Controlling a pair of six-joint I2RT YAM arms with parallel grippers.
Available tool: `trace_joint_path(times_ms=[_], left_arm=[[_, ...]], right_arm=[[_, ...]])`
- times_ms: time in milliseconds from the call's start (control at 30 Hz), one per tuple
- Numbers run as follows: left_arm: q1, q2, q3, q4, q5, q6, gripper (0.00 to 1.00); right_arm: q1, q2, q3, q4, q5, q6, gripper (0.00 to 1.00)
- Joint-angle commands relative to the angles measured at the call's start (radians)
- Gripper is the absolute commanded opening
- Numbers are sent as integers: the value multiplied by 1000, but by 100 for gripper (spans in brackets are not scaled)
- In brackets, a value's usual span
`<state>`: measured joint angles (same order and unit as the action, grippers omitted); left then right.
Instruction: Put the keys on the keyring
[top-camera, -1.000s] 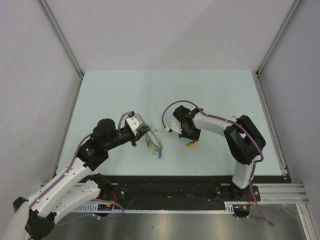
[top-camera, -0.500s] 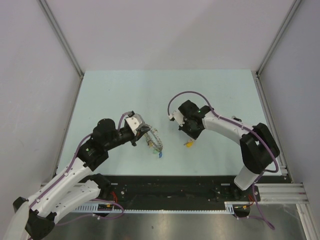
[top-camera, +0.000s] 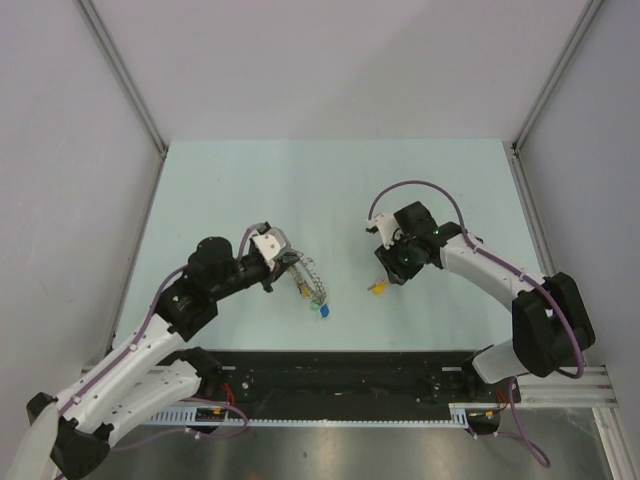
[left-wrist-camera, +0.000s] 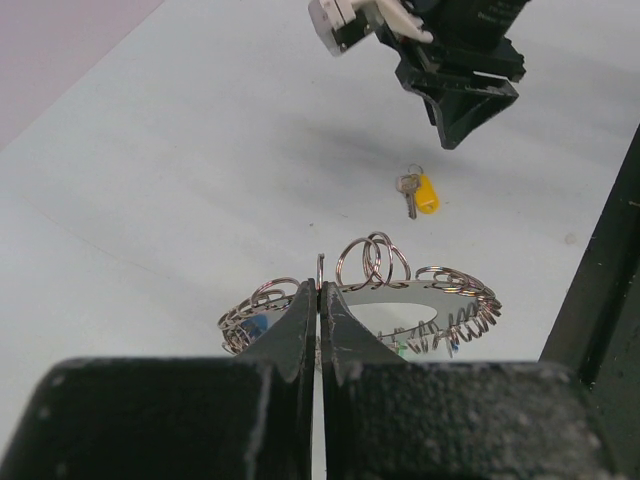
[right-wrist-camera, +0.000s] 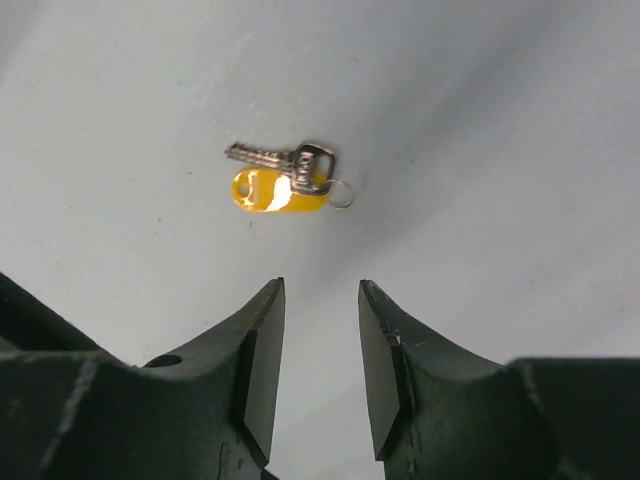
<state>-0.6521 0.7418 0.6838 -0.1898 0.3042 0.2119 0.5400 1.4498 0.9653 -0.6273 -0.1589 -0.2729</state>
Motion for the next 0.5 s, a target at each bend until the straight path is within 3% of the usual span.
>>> trace_joint_path(times_ms=[0, 233, 467], left_arm=[[-4, -1, 46, 50, -13, 30, 0], [-4, 8, 49, 44, 1, 34, 0], [-4, 18, 49, 41, -2, 37, 0]], right_arm=[[-97, 47, 64, 44, -206, -135, 41], [-179, 211, 168, -40, -402, -282, 41], [-210, 351, 251, -137, -464, -374, 42]])
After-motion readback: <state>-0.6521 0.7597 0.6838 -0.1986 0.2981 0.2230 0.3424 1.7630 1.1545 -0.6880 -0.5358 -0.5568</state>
